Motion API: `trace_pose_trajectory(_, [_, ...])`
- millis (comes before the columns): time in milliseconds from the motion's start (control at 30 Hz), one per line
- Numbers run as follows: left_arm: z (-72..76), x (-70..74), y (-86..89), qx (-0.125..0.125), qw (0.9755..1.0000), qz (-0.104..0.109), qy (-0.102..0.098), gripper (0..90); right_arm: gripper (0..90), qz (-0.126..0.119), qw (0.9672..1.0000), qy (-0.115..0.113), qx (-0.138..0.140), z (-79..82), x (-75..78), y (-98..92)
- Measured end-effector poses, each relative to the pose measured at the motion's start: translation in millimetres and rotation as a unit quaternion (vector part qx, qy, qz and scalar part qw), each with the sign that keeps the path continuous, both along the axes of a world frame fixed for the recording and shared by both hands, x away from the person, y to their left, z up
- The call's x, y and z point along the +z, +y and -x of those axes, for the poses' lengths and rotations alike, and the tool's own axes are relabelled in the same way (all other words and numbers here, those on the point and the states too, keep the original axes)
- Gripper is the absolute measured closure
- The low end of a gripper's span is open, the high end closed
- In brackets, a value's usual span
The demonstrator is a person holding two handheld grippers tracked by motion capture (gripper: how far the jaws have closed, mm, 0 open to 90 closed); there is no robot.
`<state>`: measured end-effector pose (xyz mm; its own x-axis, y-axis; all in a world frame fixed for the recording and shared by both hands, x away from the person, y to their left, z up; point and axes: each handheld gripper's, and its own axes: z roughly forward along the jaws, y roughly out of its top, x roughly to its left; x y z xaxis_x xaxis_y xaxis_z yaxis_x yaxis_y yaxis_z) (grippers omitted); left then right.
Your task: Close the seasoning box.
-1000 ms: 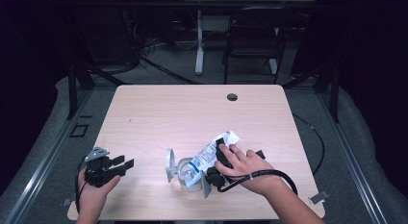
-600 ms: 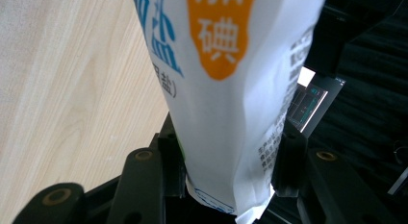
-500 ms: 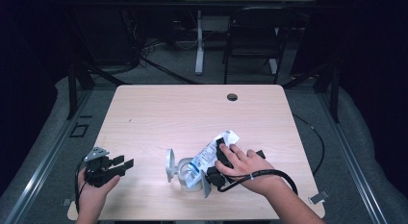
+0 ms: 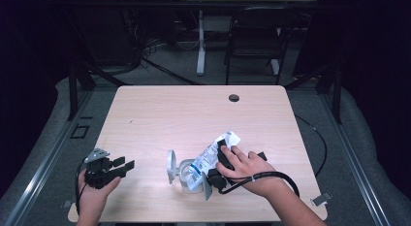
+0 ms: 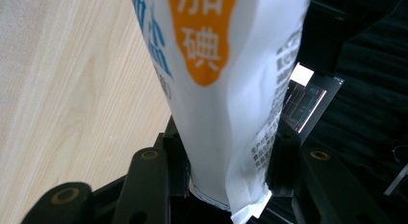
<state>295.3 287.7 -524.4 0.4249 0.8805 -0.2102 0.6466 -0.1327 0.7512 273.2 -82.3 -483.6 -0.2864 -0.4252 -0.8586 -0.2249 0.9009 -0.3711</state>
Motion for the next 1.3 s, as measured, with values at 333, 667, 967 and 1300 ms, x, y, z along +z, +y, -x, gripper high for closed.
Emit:
trace_pose_trajectory(333, [-0.1,-0.3,-0.5,0.000,1.0000,0.001,0.000,52.4,62.1,0.000,1.0000,-0.002,-0.001,0.5,1.3,0.3])
trace_pose_trajectory(667, [-0.1,-0.4,-0.3,0.000,1.0000,0.000,0.000,52.4,63.5,-0.003,1.0000,-0.006,-0.002,0.0,3.5,-0.1])
trace_pose_trajectory(967, [-0.1,-0.2,0.6,-0.001,1.0000,-0.001,0.003,52.4,64.1,-0.002,1.0000,-0.004,-0.001,0.3,3.5,-0.2])
trace_pose_trajectory(1300, [-0.2,-1.2,0.0,0.004,1.0000,0.003,-0.003,52.4,64.9,-0.003,1.0000,-0.005,-0.001,0.7,3.6,0.1])
